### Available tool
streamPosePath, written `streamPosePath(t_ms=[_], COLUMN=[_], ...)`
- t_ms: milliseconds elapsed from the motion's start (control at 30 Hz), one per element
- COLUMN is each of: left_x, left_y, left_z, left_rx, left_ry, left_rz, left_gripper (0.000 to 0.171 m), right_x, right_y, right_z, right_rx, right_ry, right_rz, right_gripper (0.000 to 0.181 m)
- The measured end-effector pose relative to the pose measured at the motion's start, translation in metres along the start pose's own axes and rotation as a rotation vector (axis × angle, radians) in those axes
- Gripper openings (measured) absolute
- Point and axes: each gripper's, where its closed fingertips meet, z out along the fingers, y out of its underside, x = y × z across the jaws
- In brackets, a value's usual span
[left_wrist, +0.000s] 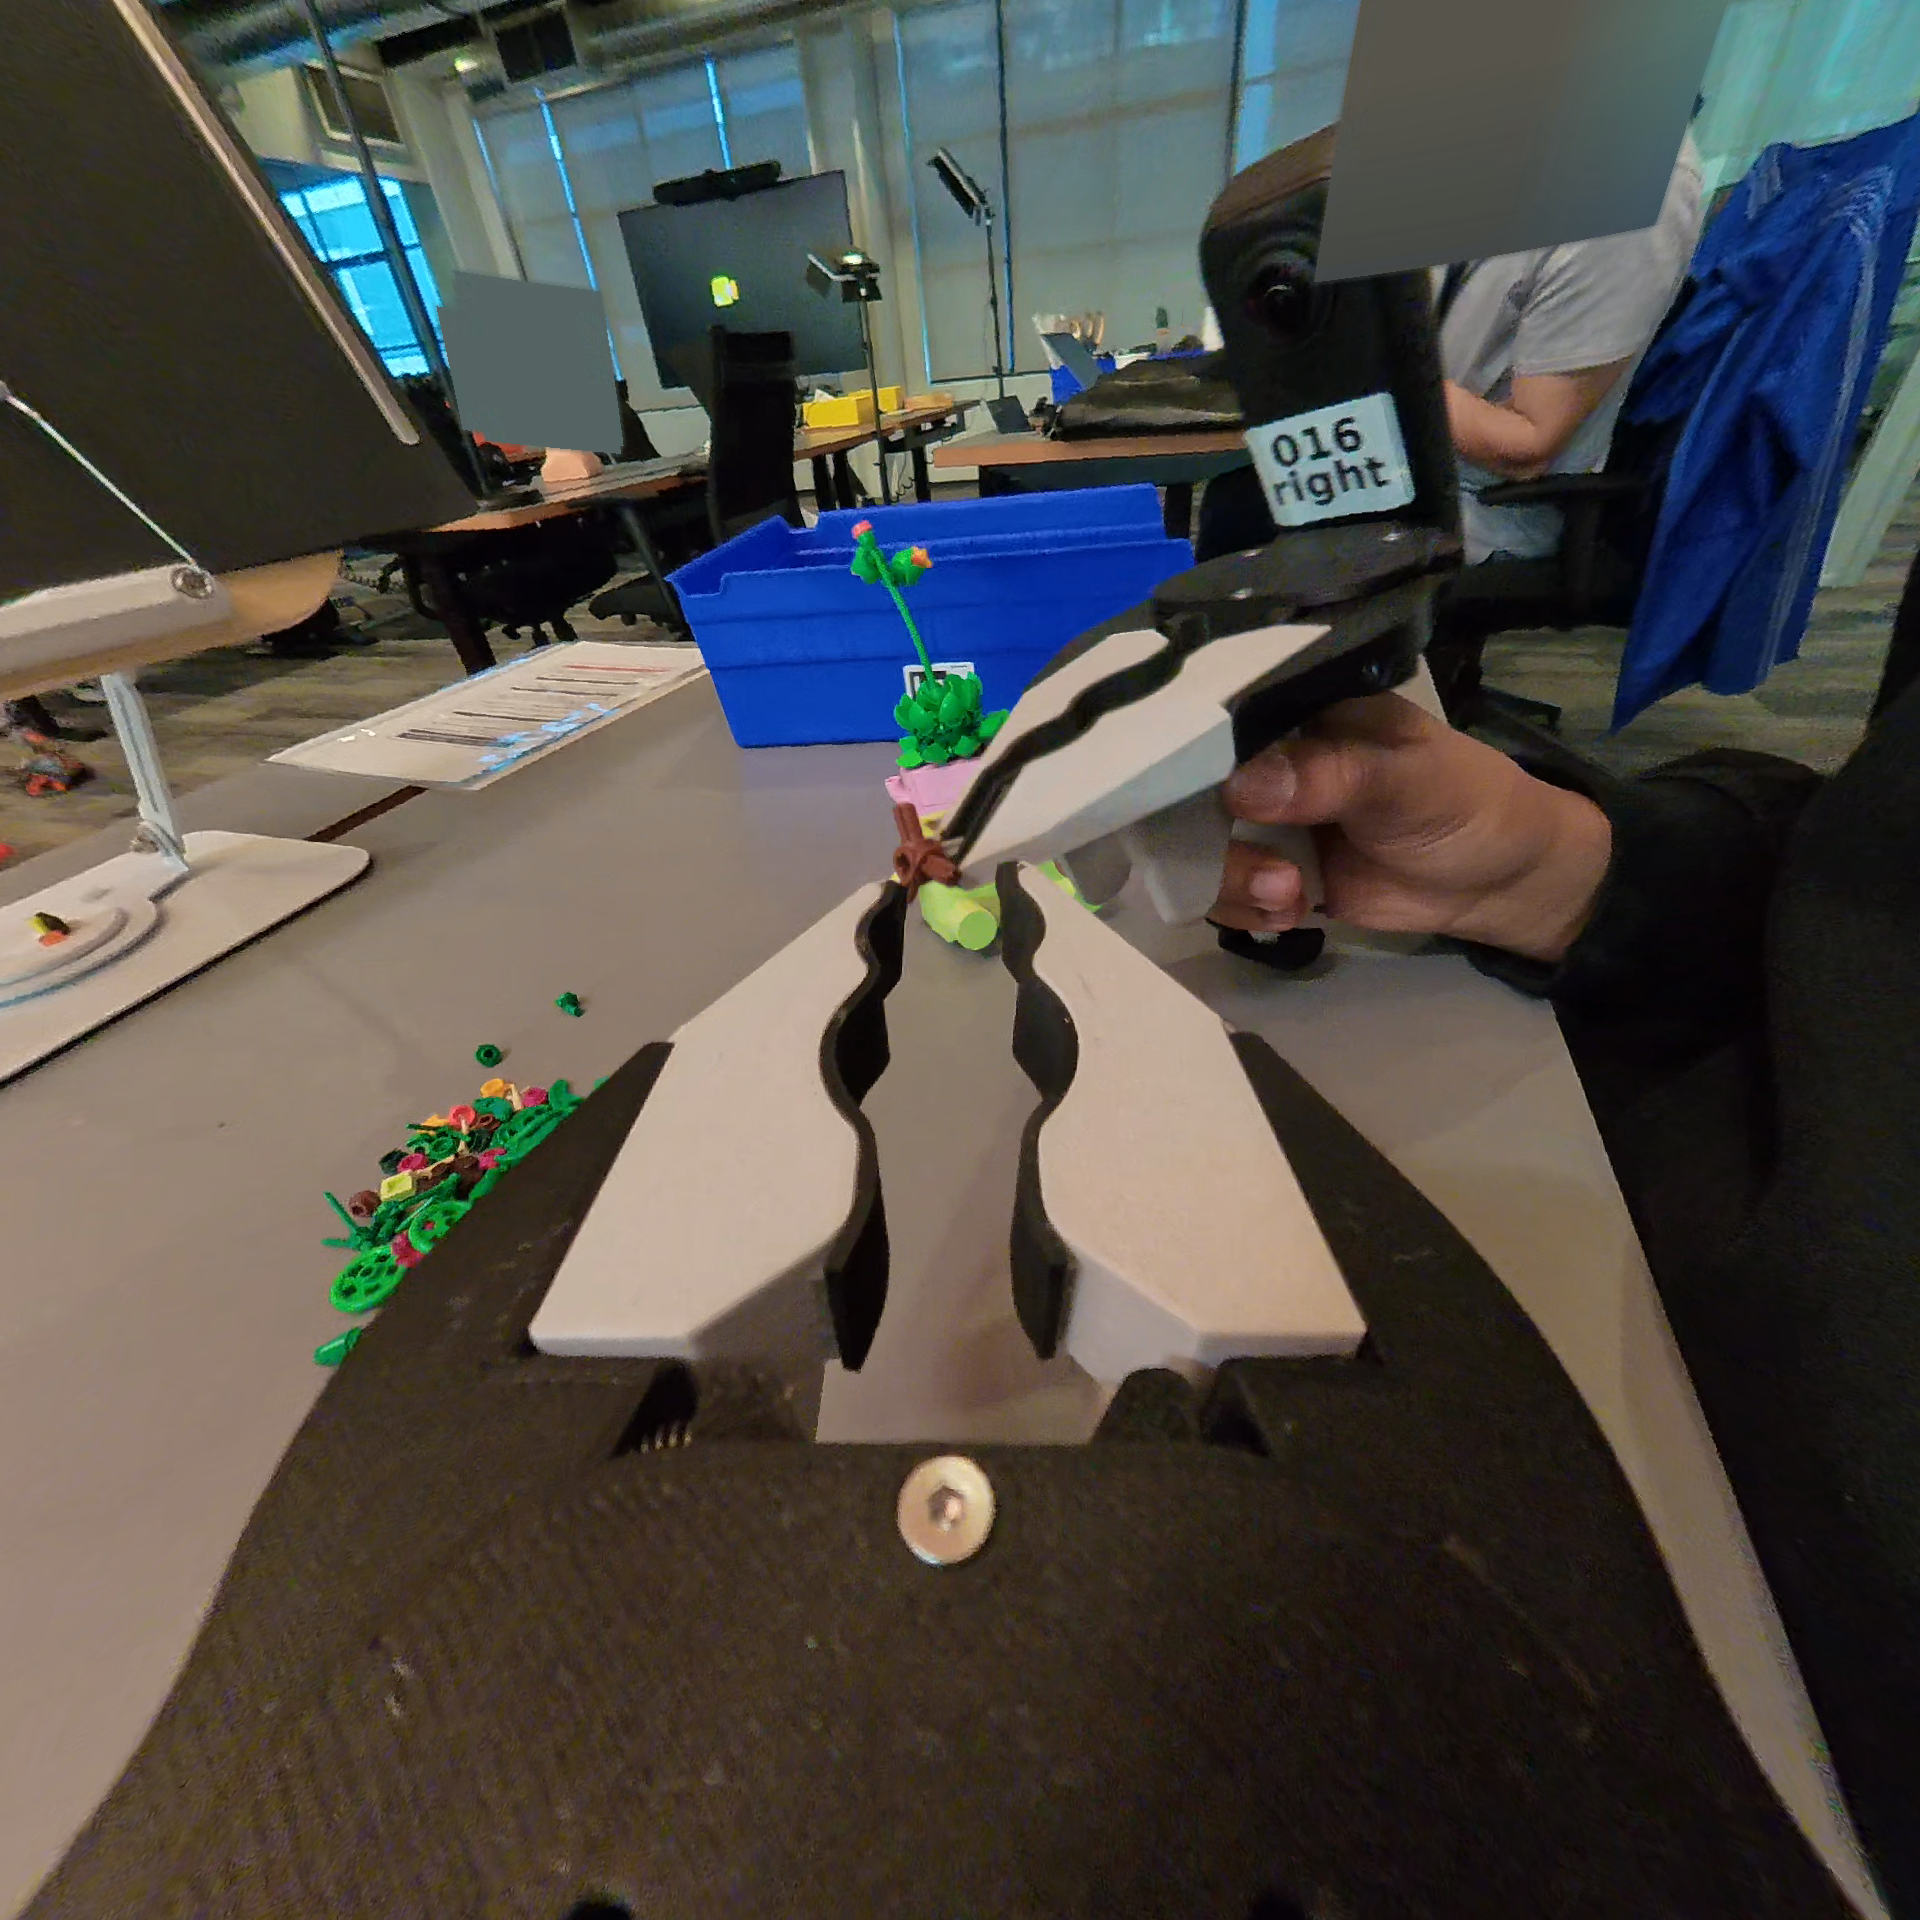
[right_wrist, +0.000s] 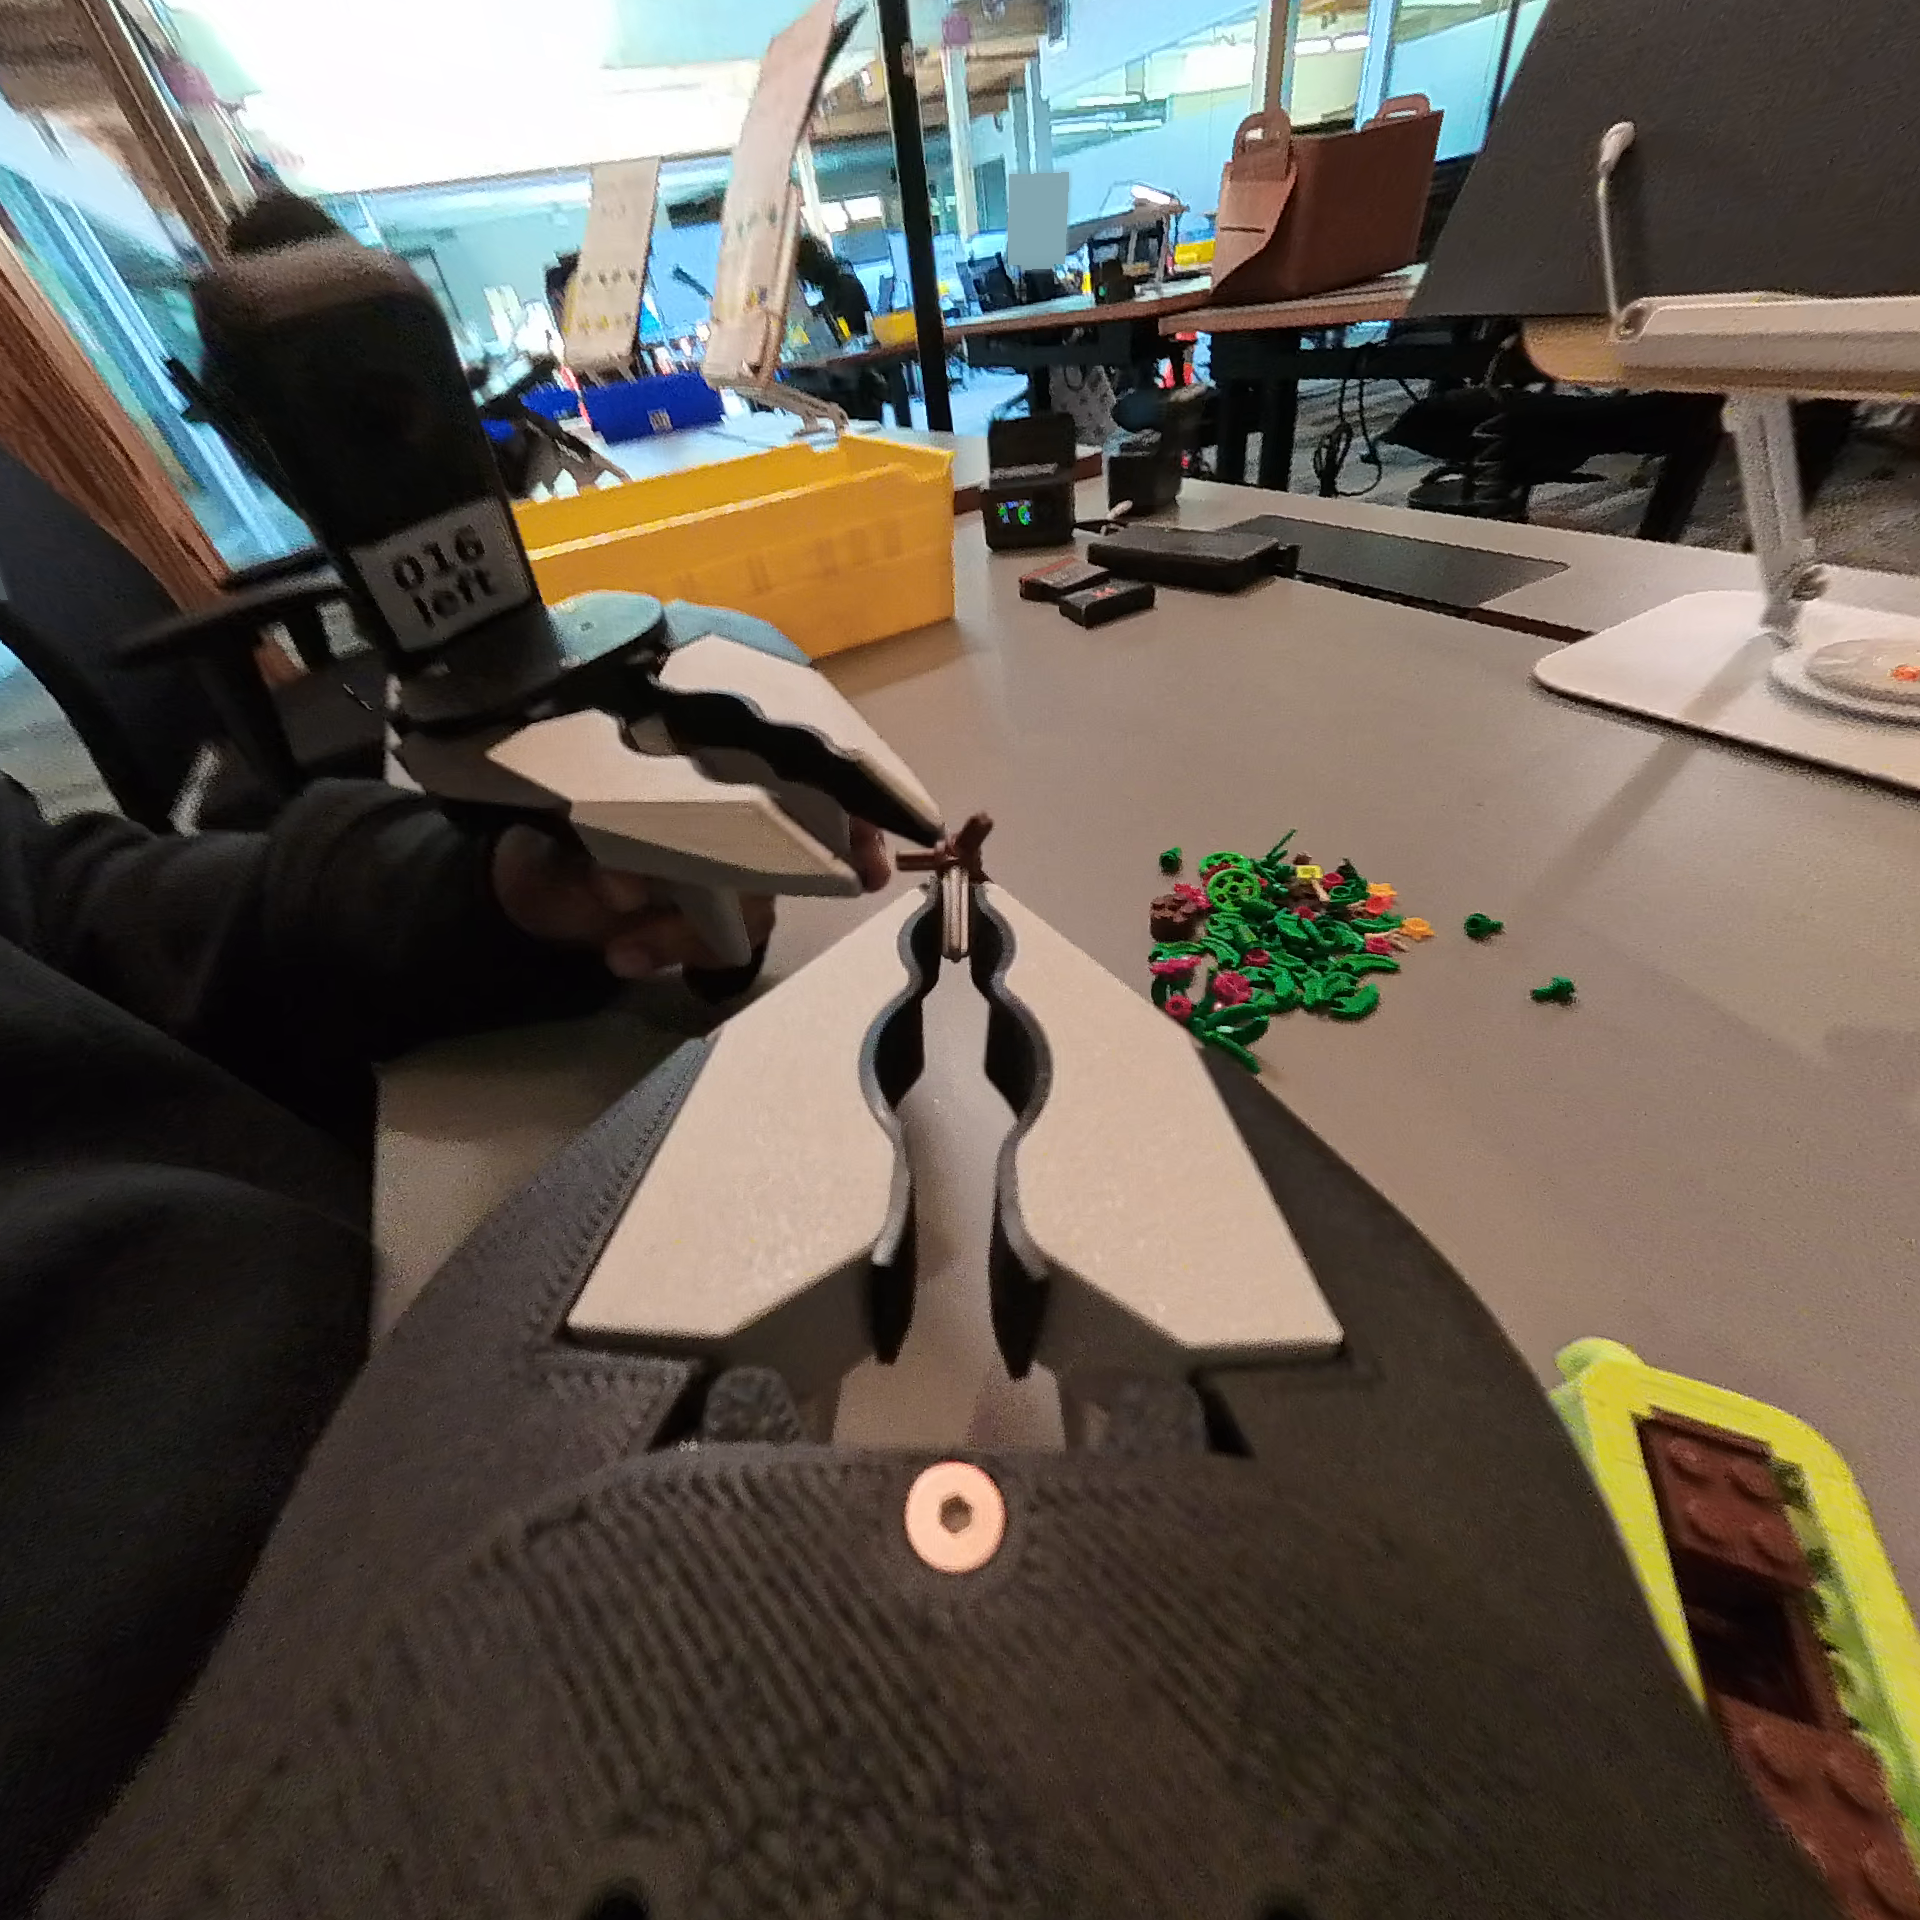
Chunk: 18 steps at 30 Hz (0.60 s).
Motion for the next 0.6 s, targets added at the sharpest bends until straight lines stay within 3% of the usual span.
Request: streamPosePath(t_ms=[467,600], left_x=[-0.015,-0.017], left_y=[0.012,0.013], left_z=[0.002,0.002], left_rx=[-0.045,-0.053], left_ry=[0.028,0.012], left_rz=[-0.289,-0.284], left_gripper=[0.019,0.016], right_x=[0.001,0.001], right_y=[0.017,0.019], right_z=[0.012,0.014], right_rx=[-0.186,-0.229], right_ry=[0.279,0.357], right_rz=[-0.566,-0.712], right_gripper=[0.002,0.002])
